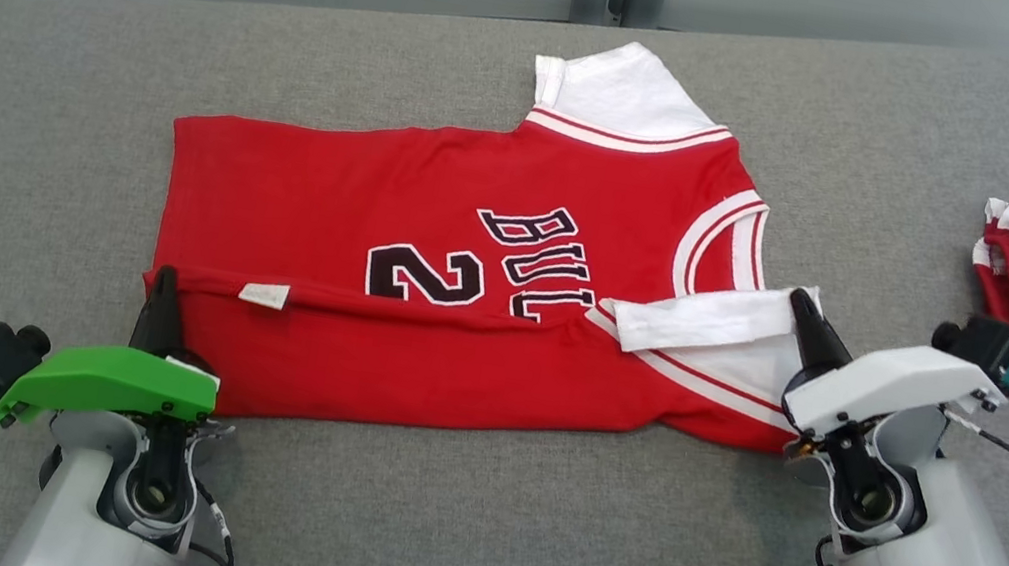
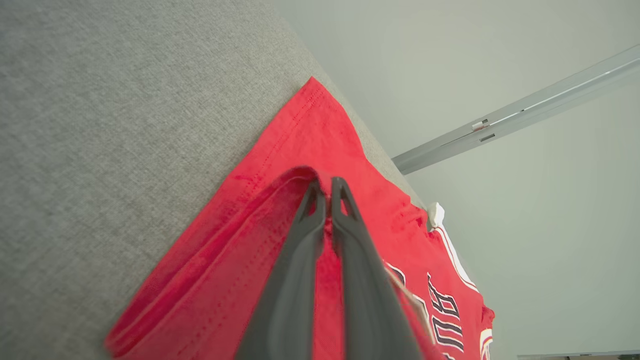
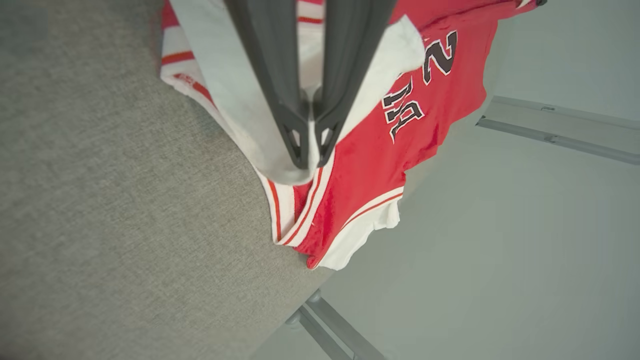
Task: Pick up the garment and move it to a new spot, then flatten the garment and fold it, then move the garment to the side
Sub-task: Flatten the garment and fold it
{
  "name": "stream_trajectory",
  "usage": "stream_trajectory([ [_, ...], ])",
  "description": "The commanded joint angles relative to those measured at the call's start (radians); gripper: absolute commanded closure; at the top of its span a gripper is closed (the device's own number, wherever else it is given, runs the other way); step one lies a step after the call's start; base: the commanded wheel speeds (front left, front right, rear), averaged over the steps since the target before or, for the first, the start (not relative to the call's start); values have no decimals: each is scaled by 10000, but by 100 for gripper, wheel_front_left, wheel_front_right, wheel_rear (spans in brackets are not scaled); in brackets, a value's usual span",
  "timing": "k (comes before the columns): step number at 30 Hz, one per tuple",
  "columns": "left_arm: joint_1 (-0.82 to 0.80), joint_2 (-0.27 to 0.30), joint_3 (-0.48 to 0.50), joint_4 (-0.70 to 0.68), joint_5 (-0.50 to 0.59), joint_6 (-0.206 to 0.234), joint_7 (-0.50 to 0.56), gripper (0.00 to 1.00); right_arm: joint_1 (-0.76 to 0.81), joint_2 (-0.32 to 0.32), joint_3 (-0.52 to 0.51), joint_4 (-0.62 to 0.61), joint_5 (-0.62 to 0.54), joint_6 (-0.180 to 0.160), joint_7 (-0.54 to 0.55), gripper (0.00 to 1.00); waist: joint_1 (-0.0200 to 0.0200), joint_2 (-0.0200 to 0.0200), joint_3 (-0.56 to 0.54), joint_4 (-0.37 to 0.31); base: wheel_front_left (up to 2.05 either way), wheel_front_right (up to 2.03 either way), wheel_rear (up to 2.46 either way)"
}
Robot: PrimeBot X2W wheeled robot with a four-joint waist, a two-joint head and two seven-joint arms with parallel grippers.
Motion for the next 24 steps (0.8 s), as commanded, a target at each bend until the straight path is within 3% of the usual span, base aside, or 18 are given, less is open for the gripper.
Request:
stream_trajectory([
  [1, -270, 65, 59, 169, 82, -89, -92, 100, -332, -11, 102, 269, -95, 3, -78, 100, 0, 0, 190, 7, 0, 0, 0],
  [12, -1072, 19, 214, 1030, 449, -376, -343, 100, -2181, -14, 773, 2641, -183, 3, -627, 100, 0, 0, 488, 272, 0, 0, 0],
  [24, -1755, 6, -181, 1946, 786, -258, -329, 100, -3530, -12, 1354, 4554, -289, 3, -1234, 100, 0, 0, 654, 283, 0, 0, 0],
])
